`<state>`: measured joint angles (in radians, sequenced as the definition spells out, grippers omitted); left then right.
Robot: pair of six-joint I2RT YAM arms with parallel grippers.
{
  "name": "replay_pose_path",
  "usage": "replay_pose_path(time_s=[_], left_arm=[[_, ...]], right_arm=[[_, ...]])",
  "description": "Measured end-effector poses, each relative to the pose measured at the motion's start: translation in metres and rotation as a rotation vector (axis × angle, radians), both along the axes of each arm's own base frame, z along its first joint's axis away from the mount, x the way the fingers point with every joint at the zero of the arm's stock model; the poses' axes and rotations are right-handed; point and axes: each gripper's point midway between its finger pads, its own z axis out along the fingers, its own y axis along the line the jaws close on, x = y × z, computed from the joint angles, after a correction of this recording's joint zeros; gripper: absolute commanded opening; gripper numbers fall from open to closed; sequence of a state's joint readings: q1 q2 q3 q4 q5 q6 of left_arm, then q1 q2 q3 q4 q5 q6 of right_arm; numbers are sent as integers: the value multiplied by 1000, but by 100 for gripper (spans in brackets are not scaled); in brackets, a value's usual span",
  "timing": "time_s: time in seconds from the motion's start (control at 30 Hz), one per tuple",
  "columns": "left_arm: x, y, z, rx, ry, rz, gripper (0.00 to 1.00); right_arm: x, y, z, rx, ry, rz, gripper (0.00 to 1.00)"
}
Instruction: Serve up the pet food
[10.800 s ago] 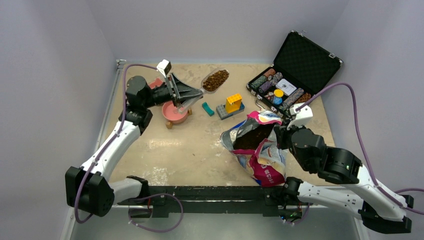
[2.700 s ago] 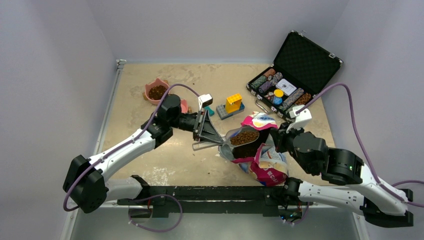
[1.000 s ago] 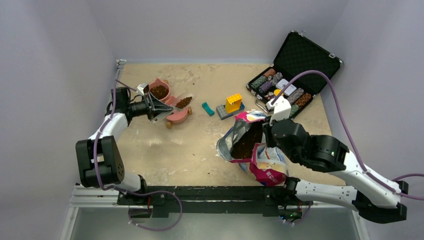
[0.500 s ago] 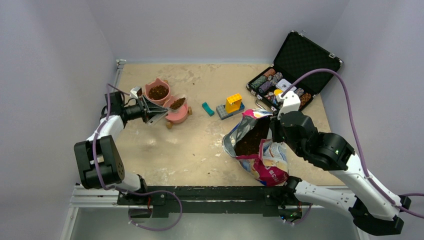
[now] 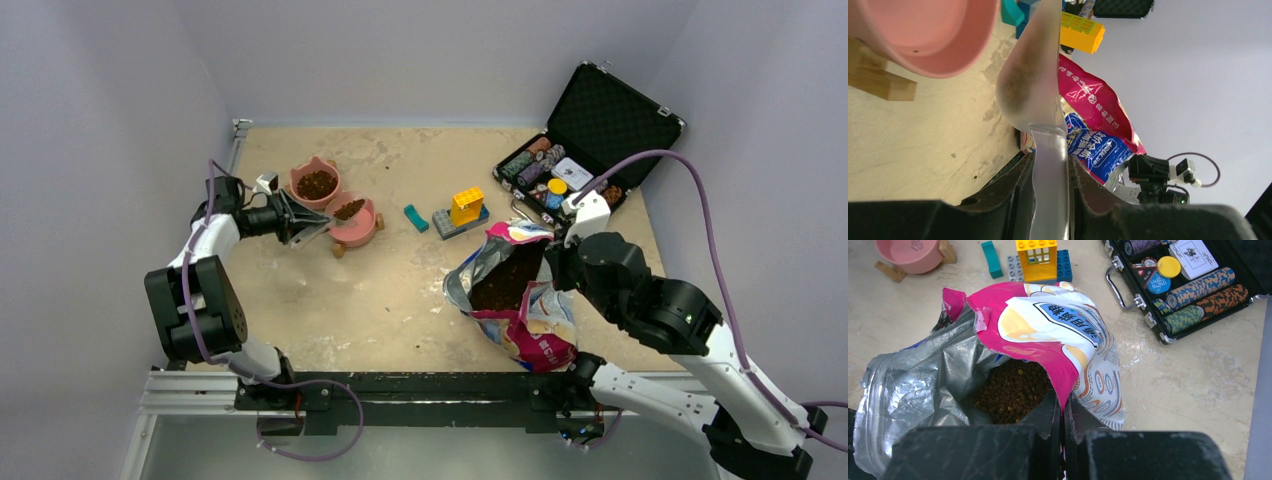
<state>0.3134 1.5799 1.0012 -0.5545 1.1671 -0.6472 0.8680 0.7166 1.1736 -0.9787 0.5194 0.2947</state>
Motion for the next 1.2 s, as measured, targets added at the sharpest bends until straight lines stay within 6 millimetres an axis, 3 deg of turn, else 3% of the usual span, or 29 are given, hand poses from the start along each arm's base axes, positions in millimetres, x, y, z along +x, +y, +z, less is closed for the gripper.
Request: replay_pose_path(time_s=[0.13,0.37,0.57,0.87,1.2], left_arm=[[-3,3,-13,36,89,21,0],[-4,14,-16,156,191,57,0],[-1,22,-8,289,226,67,0],[-9,5,2,529,271,-13,0],[-25,20,29,779,277,10,0]], right_arm=[[-1,3,0,33,1,2,0],[-2,3,0,71,1,-13,0],[-2,3,0,83,4,-20,0],[-1,6,-1,87,8,-20,0],[0,11,-1,91,17,-6,0]])
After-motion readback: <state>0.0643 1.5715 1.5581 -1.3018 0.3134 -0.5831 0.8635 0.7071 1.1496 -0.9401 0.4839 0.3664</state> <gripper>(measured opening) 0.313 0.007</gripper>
